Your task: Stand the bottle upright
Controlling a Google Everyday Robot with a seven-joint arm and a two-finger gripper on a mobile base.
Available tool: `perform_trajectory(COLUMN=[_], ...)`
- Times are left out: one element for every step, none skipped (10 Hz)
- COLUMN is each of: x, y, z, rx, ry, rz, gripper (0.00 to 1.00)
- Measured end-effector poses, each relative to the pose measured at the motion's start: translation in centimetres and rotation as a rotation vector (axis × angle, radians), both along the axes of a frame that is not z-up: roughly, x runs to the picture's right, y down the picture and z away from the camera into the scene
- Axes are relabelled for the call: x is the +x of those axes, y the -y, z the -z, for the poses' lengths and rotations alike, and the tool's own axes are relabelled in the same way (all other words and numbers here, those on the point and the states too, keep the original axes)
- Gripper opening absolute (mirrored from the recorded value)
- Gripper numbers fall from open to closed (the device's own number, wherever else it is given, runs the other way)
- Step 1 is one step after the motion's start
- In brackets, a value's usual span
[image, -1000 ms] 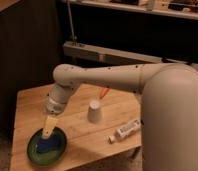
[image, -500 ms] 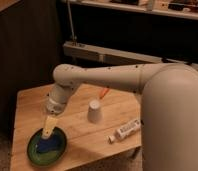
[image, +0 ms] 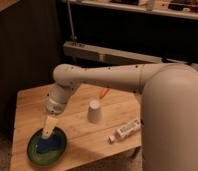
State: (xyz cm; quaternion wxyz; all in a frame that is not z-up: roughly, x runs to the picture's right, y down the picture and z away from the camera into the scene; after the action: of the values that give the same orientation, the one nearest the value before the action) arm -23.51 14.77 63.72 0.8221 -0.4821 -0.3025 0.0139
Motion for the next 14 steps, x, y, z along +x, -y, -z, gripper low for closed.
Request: perform_trajectory(x=[0.0,0.0,0.0,0.0,0.0,0.0,0.0,0.0,0.0,0.5,1.4,2.6,5.0,7.4], y=[0.0,0.0,0.0,0.0,0.0,0.0,0.0,0.0,0.1,0.5,1.0,1.3,1.6,1.6], z=[0.0,0.0,0.0,0.0,0.0,0.0,0.0,0.0,0.0,0.2,0.3,0.5,1.1,1.6], rx=[0.0,0.0,0.0,0.0,0.0,0.0,0.0,0.001,0.006,0.039,0.076,0.103,0.147,0.189], ry=[0.0,0.0,0.0,0.0,0.0,0.0,0.0,0.0,0.001,0.006,0.009,0.004,-0.011,-0.037], rz=[0.0,0.0,0.0,0.0,0.0,0.0,0.0,0.0,0.002,0.015,0.025,0.034,0.037,0.038], gripper=[0.8,0.8,0.8,0.8,0.8,0.8,0.8,0.8,0.8,0.8,0.8,0.8,0.8,0.8])
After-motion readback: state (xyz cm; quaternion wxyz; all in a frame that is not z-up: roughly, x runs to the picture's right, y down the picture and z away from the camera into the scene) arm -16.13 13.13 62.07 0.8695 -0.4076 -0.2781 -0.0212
